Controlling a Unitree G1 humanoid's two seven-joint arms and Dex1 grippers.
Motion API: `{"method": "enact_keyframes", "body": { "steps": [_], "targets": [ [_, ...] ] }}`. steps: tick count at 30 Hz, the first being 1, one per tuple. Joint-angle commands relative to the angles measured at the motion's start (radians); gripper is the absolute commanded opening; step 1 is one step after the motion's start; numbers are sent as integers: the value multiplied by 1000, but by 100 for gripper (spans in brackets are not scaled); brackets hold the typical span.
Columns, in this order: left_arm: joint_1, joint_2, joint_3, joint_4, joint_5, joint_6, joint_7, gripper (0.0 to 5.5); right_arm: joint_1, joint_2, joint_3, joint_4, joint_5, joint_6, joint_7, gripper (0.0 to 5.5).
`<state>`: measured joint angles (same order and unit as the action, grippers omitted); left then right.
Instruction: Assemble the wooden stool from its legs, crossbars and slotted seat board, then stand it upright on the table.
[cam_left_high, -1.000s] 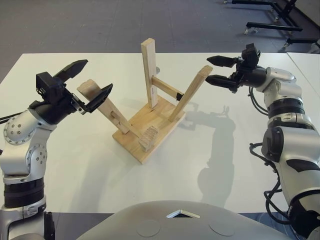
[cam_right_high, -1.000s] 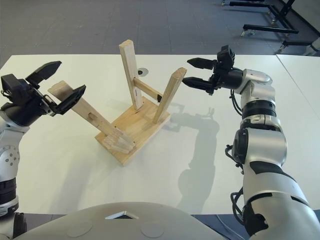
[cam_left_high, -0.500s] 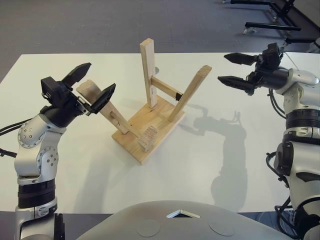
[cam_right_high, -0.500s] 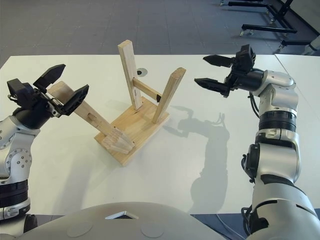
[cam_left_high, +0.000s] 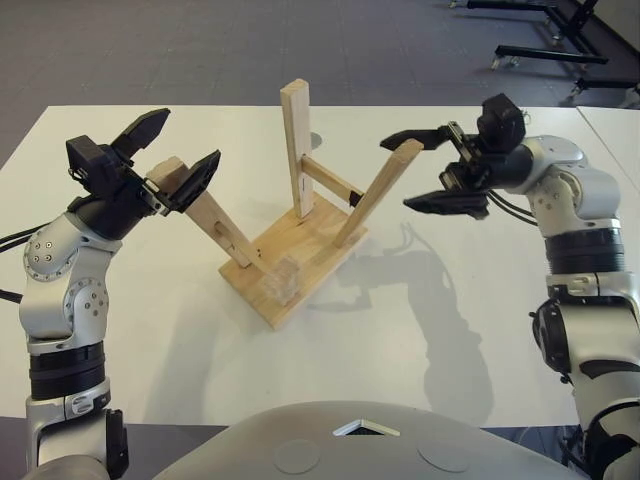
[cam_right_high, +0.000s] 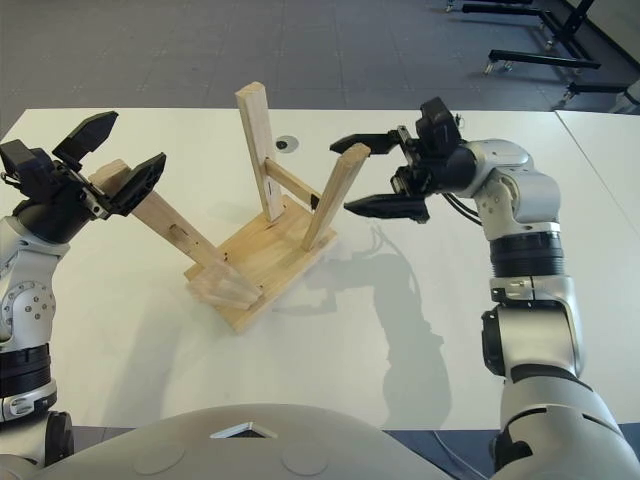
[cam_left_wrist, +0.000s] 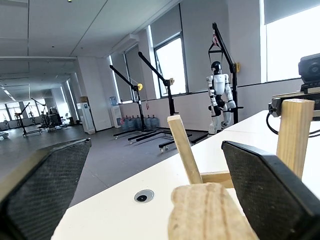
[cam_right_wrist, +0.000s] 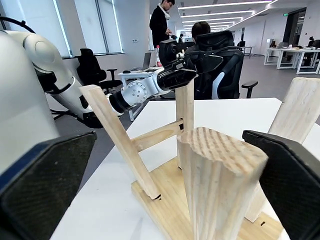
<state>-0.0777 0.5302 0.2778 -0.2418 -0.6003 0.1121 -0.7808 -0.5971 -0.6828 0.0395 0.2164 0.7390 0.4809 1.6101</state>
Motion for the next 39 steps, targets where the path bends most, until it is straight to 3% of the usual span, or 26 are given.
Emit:
{"method": "enact_keyframes", "body": {
  "steps": [1, 7, 20, 28, 31, 34, 36, 39],
  "targets": [
    [23, 7, 2, -29, 14, 2, 6, 479, 151, -115, -49, -169, 68, 78, 3, 540],
    [49, 28, -8, -37, 61, -2, 11, 479, 244, -141, -167, -394, 189, 172, -65, 540],
    [114, 68, 147, -69, 1, -5, -12, 479, 281, -180, -185, -641, 286, 249, -136, 540],
    [270, 127, 266, -84, -68, 32, -109, 479, 3, -105, -326, -481, 457, 259, -390, 540],
    [407, 118, 297, -92, -13, 8, -139, 479, 25, -194, -366, -211, 289, 188, -385, 540],
    [525, 115, 296, -107, 29, -2, -169, 479, 175, -261, -351, -73, 120, 84, -302, 540],
    [582, 140, 228, -123, 62, 47, -187, 479, 326, -300, -265, -47, -60, -63, -238, 540],
    [622, 147, 111, -191, 84, 95, -208, 479, 431, -290, -183, -69, -169, -149, -181, 540]
  ]
}}
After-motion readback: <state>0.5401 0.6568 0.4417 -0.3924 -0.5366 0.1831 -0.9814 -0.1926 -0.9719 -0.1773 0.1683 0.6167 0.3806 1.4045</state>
